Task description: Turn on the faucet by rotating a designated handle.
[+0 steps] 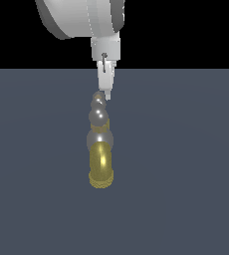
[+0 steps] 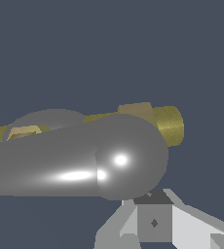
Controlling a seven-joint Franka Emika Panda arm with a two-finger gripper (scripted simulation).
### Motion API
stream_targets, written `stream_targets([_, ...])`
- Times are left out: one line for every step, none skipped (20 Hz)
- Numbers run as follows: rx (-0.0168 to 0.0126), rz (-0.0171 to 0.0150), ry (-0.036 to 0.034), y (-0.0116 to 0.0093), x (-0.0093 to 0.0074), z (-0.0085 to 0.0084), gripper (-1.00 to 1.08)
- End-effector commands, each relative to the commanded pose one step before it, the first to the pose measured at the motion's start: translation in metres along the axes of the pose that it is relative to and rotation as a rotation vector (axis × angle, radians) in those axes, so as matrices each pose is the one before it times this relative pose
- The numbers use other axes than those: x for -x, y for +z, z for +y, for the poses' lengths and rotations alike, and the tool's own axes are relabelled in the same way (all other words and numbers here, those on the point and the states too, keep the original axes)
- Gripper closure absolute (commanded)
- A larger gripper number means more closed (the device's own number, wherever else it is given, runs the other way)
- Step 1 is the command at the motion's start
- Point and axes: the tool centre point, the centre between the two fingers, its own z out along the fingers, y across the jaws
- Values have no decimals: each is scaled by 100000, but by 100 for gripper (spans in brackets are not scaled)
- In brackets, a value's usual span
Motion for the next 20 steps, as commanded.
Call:
stream_targets([-171, 406, -1255, -8, -1457, -562, 108])
stream_targets([-14, 94, -302, -10, -504, -243, 108])
stream_targets([-15, 96, -309, -10, -511, -245, 108])
stream_targets([-14, 94, -302, -11, -510, -246, 108])
stream_targets([-15, 96, -309, -11, -517, -249, 108])
stream_targets([-15, 98, -316, -11, -524, -251, 108])
stream_targets([-15, 98, -316, -11, -527, -253, 108])
stream_targets([-15, 98, -316, -11, -530, -255, 108])
stream_targets([-15, 98, -316, -11, -533, -257, 108])
stream_targets([-15, 100, -323, -12, -540, -259, 108])
stream_targets([-15, 100, -323, -12, -544, -261, 108])
stream_targets([-15, 103, -329, -12, -551, -263, 108])
stream_targets([-15, 103, -329, -12, -554, -265, 108])
stream_targets([-16, 105, -336, -12, -561, -268, 108])
stream_targets([-16, 107, -342, -12, -569, -271, 108])
stream_targets([-16, 105, -336, -13, -570, -272, 108])
stream_targets([-16, 108, -342, -13, -577, -275, 108])
stream_targets([-16, 110, -348, -13, -585, -277, 108])
stream_targets([-16, 110, -348, -13, -590, -279, 108])
stream_targets([-17, 113, -354, -13, -599, -282, 108])
